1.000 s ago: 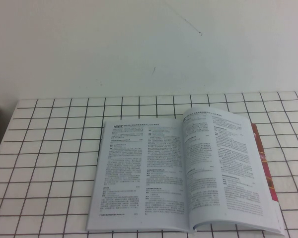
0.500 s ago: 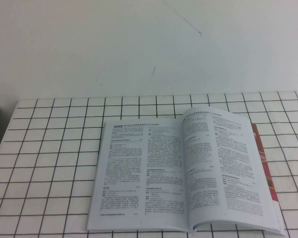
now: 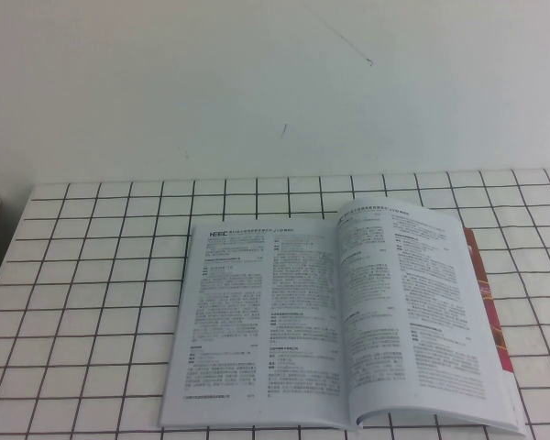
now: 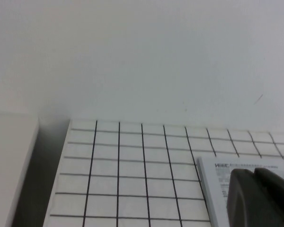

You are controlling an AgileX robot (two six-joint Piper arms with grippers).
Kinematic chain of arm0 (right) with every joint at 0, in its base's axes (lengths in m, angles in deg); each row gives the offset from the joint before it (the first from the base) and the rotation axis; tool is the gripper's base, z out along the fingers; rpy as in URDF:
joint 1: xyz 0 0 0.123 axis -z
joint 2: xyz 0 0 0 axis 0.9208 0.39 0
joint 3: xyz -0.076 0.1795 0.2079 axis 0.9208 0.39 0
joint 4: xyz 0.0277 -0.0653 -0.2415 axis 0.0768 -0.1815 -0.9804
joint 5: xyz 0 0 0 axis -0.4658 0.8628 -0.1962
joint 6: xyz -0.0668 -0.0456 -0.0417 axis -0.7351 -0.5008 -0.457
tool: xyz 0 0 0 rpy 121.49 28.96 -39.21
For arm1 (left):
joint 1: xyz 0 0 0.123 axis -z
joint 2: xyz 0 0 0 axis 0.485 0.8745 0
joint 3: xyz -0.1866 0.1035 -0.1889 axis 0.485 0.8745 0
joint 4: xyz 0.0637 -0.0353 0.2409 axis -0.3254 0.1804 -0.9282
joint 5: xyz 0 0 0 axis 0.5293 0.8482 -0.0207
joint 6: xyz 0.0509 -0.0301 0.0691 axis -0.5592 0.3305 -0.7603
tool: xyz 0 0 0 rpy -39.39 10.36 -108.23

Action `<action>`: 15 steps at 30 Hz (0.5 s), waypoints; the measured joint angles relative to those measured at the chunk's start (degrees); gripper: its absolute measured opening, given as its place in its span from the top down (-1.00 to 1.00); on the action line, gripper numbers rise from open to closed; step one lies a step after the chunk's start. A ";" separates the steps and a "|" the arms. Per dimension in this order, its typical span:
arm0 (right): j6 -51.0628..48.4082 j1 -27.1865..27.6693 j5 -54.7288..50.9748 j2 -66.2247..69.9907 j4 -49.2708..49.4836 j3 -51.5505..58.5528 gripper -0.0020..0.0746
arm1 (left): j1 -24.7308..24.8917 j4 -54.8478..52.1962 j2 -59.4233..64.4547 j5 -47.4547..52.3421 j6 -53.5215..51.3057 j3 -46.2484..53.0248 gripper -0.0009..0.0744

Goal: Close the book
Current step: 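Close the open booklet and leave it lying on the table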

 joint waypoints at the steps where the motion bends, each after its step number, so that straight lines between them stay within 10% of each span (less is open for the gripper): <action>1: -4.89 -0.08 -1.94 3.20 3.60 -1.30 0.95 | 0.00 0.00 2.61 0.48 0.00 -1.13 0.99; 15: -47.75 -6.04 -9.35 39.89 30.75 -7.57 0.95 | 2.27 6.38 30.15 1.66 -5.08 -4.87 0.99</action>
